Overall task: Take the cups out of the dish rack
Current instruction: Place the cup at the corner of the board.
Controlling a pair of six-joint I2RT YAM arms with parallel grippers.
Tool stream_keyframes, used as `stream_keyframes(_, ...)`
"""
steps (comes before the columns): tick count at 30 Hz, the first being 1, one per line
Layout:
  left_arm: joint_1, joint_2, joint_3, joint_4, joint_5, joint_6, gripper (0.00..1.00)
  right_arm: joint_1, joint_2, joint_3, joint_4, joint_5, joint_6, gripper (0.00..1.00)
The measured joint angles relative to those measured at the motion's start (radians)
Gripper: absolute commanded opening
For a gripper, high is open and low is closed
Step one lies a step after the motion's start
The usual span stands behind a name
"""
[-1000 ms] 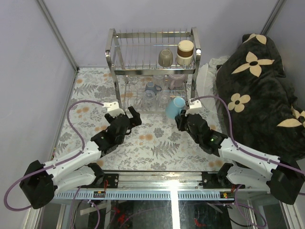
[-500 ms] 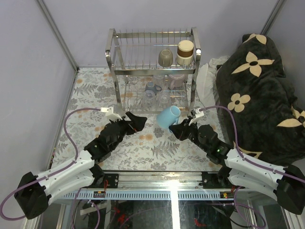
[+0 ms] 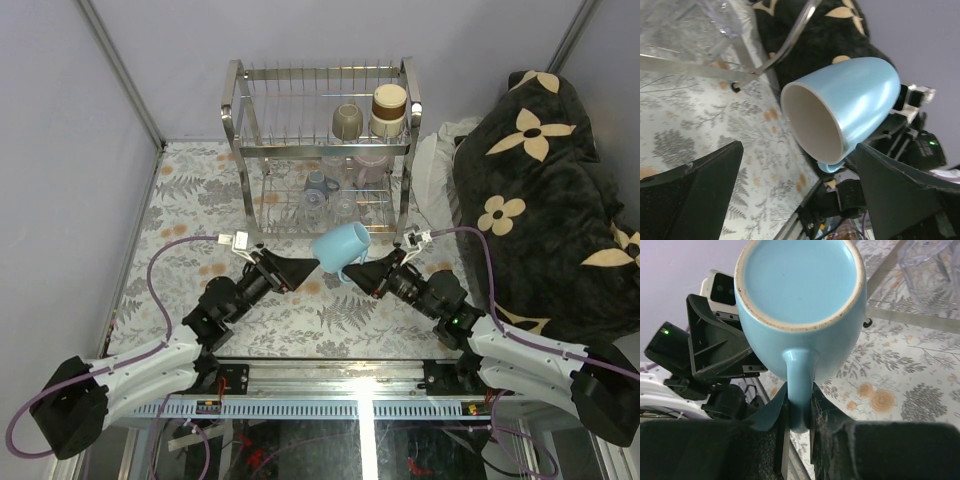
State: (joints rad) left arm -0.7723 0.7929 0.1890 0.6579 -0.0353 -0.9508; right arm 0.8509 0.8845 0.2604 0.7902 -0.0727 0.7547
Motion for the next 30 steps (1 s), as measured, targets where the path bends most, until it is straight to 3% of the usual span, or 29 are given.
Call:
stream_keyframes(7, 0.000, 0.041, -0.029, 0.194, 0.068, -0.048, 0.84, 0.000, 0.092, -0.011, 0.150, -0.052, 0.068, 0.00)
stream_keyframes(11, 0.000, 0.073, -0.029, 0.260, 0.082, -0.073, 0.72, 0.006, 0.135, -0.026, 0.204, -0.054, 0.088, 0.00)
stream_keyframes(13, 0.000, 0.093, -0.027, 0.278, 0.085, -0.085, 0.66, 0.012, 0.147, -0.031, 0.217, -0.053, 0.092, 0.00)
stream_keyframes(19, 0.000, 0.151, -0.027, 0.322, 0.088, -0.124, 0.65, 0.023, 0.152, -0.032, 0.239, -0.053, 0.092, 0.00)
stream_keyframes(23, 0.000, 0.166, -0.027, 0.345, 0.085, -0.144, 0.57, 0.029, 0.152, -0.032, 0.245, -0.052, 0.091, 0.00)
stream_keyframes(25, 0.000, 0.167, -0.026, 0.354, 0.080, -0.151, 0.48, 0.029, 0.152, -0.032, 0.245, -0.051, 0.091, 0.00)
stream_keyframes(30, 0.000, 0.176, -0.008, 0.370, 0.077, -0.164, 0.45, 0.032, 0.152, -0.032, 0.247, -0.045, 0.084, 0.00)
